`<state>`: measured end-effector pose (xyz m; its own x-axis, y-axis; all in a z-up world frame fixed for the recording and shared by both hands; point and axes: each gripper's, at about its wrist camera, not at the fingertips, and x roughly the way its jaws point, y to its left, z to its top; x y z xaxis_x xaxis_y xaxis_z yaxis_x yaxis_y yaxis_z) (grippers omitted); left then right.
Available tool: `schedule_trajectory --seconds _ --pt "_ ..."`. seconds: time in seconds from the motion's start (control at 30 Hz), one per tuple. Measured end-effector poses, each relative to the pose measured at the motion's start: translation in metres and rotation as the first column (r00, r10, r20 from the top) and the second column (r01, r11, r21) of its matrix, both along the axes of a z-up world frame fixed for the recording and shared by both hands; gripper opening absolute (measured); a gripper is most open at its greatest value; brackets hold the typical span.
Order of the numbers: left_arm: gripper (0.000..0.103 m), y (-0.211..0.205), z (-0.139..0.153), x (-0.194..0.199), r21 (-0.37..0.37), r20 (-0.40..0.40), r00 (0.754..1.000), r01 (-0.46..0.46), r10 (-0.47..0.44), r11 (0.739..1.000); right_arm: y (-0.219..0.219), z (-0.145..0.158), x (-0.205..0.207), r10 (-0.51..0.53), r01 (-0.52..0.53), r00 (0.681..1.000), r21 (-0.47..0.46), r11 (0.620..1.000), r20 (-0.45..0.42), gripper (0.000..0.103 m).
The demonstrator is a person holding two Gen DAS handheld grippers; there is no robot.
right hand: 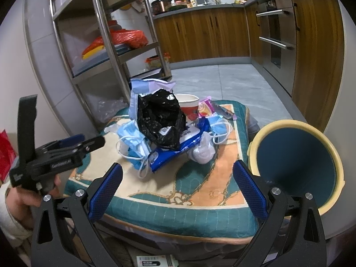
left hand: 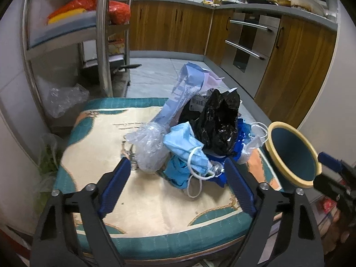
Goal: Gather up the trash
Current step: 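Grasp the blue mask with the left tool while the right tool grasps the black bag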
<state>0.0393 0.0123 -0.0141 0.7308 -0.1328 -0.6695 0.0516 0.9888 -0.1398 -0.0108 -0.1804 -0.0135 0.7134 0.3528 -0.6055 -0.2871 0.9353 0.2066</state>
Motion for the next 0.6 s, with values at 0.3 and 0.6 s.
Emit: schedule_trajectory --seconds 0.3,0.6 --pt "0.068 0.005 -0.021 0.039 -0.153 -0.099 0.995 -0.008 -0.008 0.988 0.001 0.002 0.013 0.013 -0.012 1.000 0.027 1.000 -0.010 0.098" --pt "0.032 0.010 -0.050 0.067 -0.292 -0.198 0.979 -0.016 -0.044 0.956 0.003 -0.001 0.017 0.020 -0.019 0.999 0.032 0.999 -0.028 0.098"
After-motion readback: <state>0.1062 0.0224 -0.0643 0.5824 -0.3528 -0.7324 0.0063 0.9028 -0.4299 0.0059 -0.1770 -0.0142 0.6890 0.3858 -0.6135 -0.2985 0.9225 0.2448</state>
